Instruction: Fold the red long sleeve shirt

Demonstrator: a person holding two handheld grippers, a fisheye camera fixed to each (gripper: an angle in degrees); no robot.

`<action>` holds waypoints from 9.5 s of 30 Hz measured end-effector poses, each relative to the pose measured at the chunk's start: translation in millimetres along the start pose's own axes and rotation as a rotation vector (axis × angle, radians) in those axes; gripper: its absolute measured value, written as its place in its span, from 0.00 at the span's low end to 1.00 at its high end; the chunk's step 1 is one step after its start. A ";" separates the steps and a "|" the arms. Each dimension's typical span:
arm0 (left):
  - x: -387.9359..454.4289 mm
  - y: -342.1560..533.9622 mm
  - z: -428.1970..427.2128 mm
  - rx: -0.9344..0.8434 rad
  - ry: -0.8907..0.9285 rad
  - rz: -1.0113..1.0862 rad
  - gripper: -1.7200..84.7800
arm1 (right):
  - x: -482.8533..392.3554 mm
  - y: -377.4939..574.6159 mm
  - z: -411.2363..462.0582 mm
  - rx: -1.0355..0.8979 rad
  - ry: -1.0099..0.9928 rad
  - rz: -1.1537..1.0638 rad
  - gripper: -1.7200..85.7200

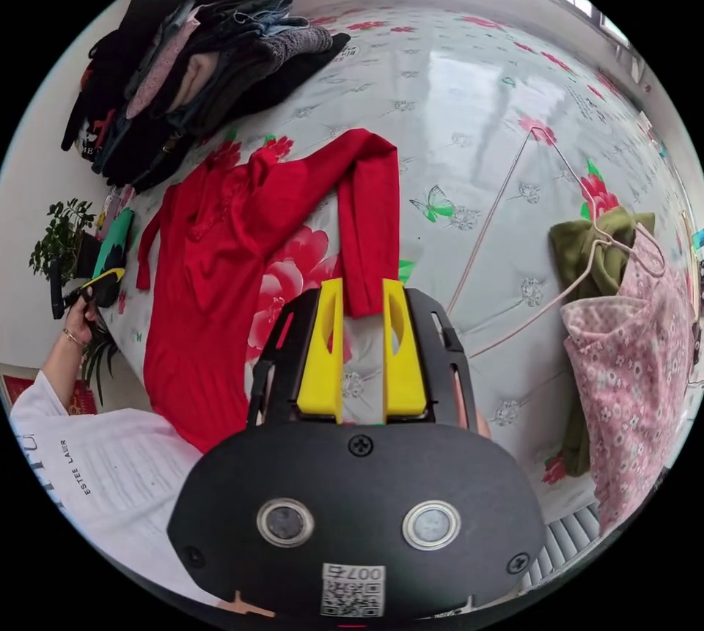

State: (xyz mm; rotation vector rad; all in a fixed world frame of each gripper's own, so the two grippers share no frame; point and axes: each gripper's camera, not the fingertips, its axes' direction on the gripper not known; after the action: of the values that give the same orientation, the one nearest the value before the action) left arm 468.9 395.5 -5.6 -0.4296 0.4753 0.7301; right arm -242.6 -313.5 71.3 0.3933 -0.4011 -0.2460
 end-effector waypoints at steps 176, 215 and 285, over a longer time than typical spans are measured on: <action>-58.3 60.2 37.3 -0.065 0.183 0.181 0.01 | 307.0 151.9 -36.0 0.698 -0.316 1.060 0.05; -60.2 116.0 54.8 -0.241 0.142 0.476 0.02 | -207.9 95.7 166.2 -0.068 -0.037 -0.595 0.06; -193.3 10.5 -31.8 0.014 0.804 -0.191 0.02 | 49.2 58.0 14.0 0.236 -0.554 0.170 0.03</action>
State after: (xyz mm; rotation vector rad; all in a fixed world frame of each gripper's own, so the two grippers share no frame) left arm 327.6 284.0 72.6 -0.7442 1.1734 0.3431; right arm -195.7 -281.1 123.6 0.5182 -1.0095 -0.1377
